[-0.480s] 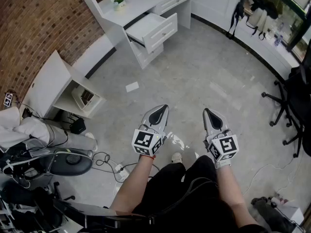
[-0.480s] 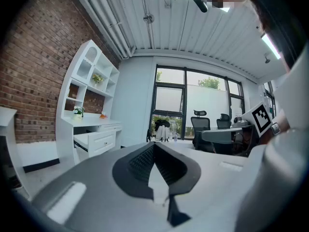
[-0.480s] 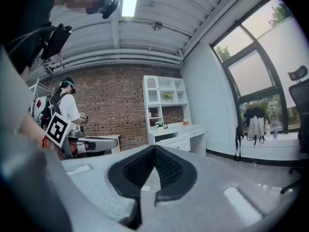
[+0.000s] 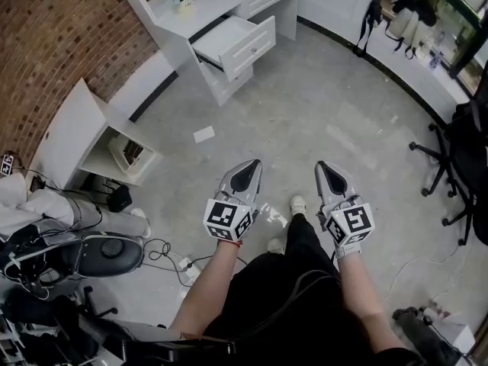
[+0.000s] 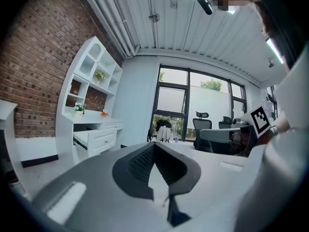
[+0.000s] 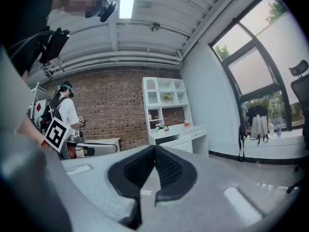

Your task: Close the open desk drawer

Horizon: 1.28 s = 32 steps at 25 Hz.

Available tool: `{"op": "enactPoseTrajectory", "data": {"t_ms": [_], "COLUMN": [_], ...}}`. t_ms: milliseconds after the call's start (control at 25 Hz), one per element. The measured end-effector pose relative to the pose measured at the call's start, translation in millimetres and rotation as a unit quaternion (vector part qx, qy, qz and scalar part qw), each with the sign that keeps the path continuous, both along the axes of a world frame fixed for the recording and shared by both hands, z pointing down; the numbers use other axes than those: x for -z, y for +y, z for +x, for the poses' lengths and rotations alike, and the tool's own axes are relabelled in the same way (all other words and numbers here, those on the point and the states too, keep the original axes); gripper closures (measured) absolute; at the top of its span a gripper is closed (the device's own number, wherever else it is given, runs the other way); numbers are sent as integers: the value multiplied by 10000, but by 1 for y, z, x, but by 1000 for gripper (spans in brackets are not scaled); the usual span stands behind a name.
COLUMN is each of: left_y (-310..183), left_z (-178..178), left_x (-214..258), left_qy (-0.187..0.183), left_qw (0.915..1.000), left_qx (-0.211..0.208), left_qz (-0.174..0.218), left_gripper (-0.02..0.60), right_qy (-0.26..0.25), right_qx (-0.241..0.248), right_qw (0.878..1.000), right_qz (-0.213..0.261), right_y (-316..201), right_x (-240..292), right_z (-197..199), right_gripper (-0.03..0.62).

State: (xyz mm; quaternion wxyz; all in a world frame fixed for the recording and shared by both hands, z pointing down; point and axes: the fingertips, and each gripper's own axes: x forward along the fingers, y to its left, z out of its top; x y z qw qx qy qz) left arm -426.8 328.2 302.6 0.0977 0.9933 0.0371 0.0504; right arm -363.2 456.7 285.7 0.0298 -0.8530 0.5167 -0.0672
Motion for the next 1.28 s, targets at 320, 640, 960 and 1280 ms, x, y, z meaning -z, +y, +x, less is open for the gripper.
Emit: {"op": "enactPoseTrajectory", "data": {"t_ms": [320,640,960,1280], "left_y": [-8,-15,-37,-49], "left_z": [20,62,121,180], "left_x": [3,-2,1,2], "left_qy": [-8,-69,-108,-135], "left_qw": [9999,9998,9991,9974], "left_qx": [121,175,398,691], "left_qz": [-87,-116,-108,-166], "left_gripper": [578,578,578,580], "right_qy": [9,-130,-175,-129], "right_qx": [28,95,423,889], "right_qw": [10000,9999,9989,9959], "right_qz": [68,-8,-54,-130], "right_y": [-5,-12,-39,-61], "right_x": [7,-5,-5,-3], "right_z": [26,70,128,184], "right_gripper": [595,595,594,595]}}
